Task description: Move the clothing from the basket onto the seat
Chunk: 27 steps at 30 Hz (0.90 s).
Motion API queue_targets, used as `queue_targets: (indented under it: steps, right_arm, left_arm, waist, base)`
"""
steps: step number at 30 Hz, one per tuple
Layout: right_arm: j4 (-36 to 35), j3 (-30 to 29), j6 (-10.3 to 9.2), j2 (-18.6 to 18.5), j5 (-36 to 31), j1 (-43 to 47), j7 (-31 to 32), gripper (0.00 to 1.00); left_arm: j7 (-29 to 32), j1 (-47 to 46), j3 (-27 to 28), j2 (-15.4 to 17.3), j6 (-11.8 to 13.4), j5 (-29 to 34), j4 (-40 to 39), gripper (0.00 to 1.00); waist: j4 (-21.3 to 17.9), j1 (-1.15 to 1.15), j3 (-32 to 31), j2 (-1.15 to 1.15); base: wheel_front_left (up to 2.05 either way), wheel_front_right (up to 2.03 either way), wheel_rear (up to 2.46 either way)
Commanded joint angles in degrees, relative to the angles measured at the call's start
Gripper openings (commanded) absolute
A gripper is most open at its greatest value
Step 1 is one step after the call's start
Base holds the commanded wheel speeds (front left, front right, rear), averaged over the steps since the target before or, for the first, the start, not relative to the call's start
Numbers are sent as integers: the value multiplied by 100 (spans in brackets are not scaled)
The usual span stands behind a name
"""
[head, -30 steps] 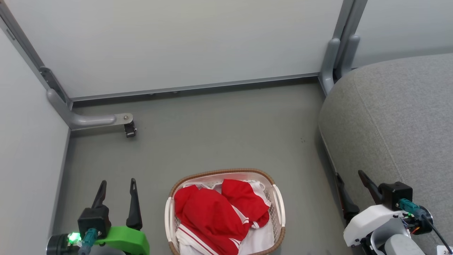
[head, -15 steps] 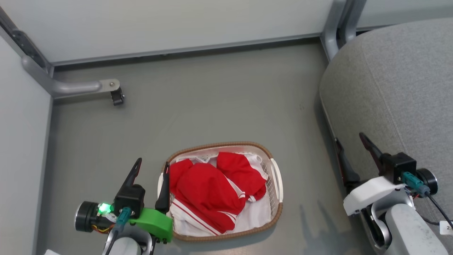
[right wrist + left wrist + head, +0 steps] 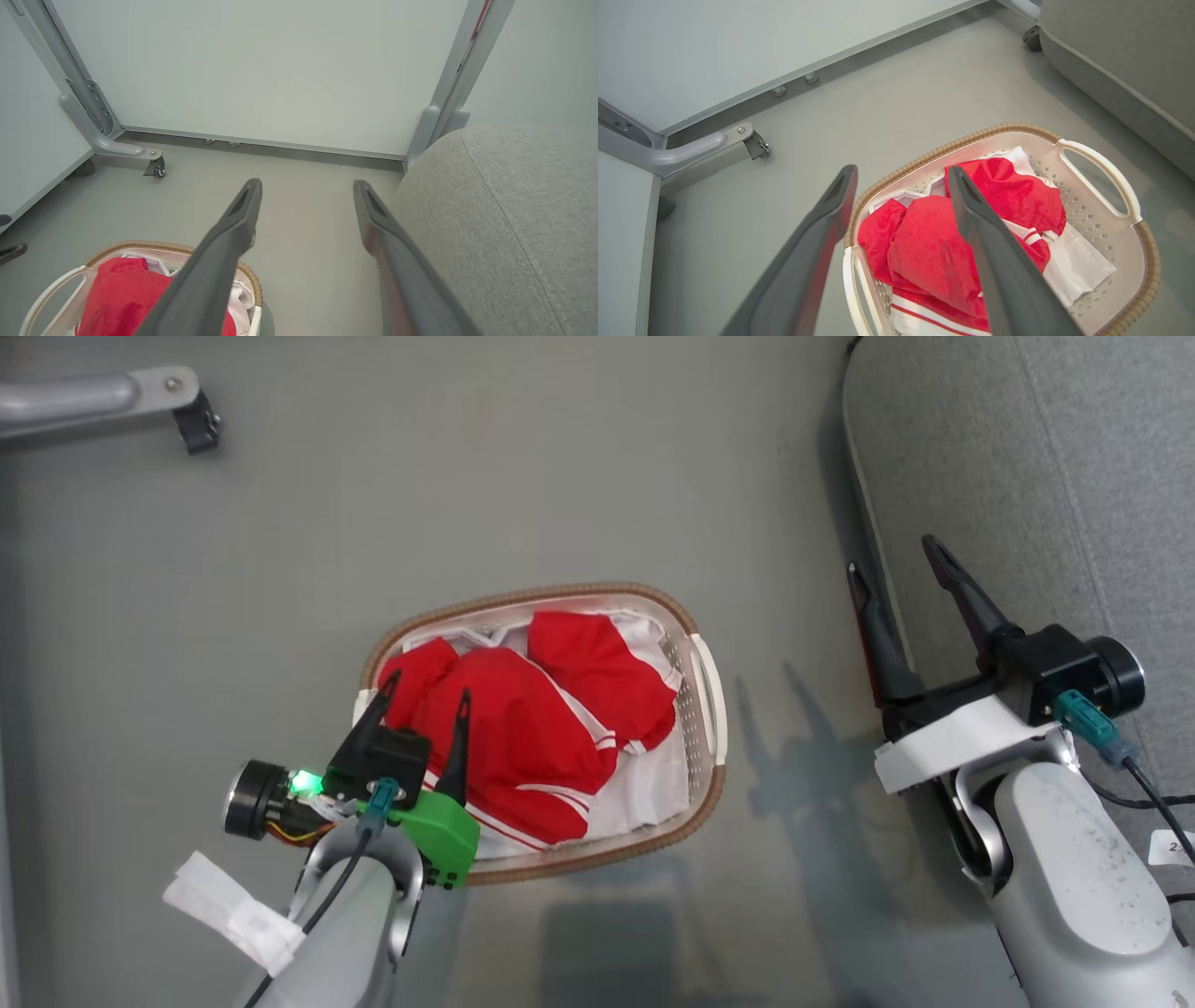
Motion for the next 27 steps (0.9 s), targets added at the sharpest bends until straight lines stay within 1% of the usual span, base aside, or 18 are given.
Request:
queue_targets:
  steps: [1, 4, 10, 13, 18, 20, 23, 27]
  right_arm:
    - [-48, 41, -2, 43, 25, -105, -25, 100]
    - [-4, 63, -3, 30, 86, -217, -25, 100]
    - [25, 154, -3, 86, 136, -388, -25, 100]
    - [48, 199, -3, 126, 176, -442, -25, 100]
    - [30, 274, -3, 223, 257, -543, -25, 100]
    - [26, 300, -3, 262, 285, -594, -25, 100]
    - [14, 325, -3, 326, 333, -618, -25, 100]
    - [-16, 365, -3, 411, 378, -712, -25, 100]
  left_arm:
    - [2, -235, 1, -7, 55, -13, 210, 100]
    - [3, -586, -68, -36, 93, 33, 692, 100]
    - [3, -1213, -260, -49, 24, 89, 1666, 100]
    - [9, -1524, -337, -56, 55, 141, 2209, 100]
    - [469, -2053, -601, -65, 192, 356, 3092, 100]
    - [608, -2233, -665, -72, 273, 411, 3260, 100]
    - [851, -2417, -774, -65, 325, 498, 3430, 100]
    - [1224, -2711, -973, 27, 441, 682, 3545, 100]
  waist:
    - [-371, 0, 798, 0]
    - [-461, 0, 1032, 0]
    - [-650, 0, 1426, 0]
    - [-747, 0, 1587, 0]
    - [-902, 0, 1804, 0]
    - [-971, 0, 1884, 0]
    - [-1060, 0, 1999, 0]
    - [-1169, 0, 2196, 0]
  base:
    - [0, 0, 0]
    - [0, 0, 0]
    - [0, 0, 0]
    - [0, 0, 0]
    - [0, 0, 0]
    - [0, 0, 0]
    - [0, 0, 0]
    - [0, 0, 0]
